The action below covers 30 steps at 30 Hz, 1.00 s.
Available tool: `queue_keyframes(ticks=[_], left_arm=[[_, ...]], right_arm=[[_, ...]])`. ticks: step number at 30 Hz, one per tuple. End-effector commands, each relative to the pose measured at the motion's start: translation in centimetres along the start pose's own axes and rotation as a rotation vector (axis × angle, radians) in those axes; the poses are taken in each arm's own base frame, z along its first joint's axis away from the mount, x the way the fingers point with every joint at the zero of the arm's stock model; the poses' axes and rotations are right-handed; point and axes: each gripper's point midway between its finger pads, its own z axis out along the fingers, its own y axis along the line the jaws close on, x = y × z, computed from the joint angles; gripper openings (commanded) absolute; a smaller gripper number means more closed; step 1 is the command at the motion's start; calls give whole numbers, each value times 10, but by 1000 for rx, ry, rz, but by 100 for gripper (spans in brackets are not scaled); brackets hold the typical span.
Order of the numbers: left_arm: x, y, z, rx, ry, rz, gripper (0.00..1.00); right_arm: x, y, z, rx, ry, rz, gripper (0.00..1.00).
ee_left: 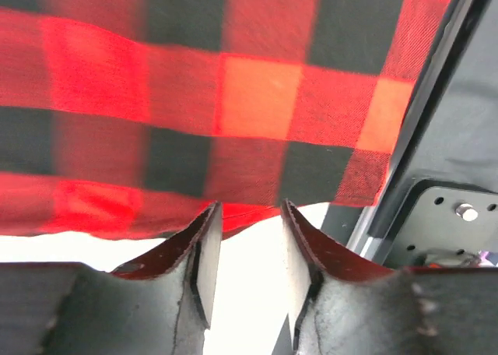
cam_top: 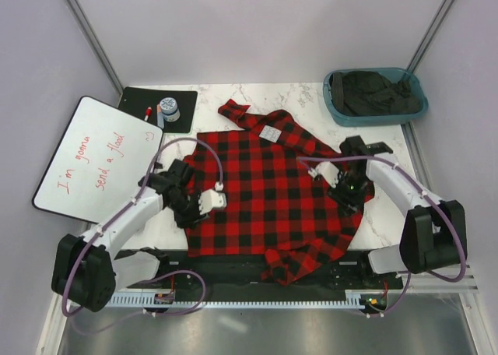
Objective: Fold and stack the long sleeve shirts
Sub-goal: Flatten the shirt out
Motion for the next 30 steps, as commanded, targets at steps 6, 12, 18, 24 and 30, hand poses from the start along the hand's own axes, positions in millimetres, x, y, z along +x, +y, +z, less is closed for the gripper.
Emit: queue_keyframes(ticks=[6,12,18,24,30], left_arm=[[-89,116,-18,-141,-165,-161,42],[-75,148,9,-150,-131,-282,40],[-35,120,31,-124,-38,-284,40],[-12,70,30,-43,-9,-281,39],[-40,41,-10,8,-146,-228,42]], right_arm=[[-117,-101,-23,156,-230,107,45],[-129,-134,8,171,-173,139,41],[-80,-101,42,121,-61,103,42],[-47,-53,45,28,-37,91,43],[-94,-44,-29,14,-259,117,48]])
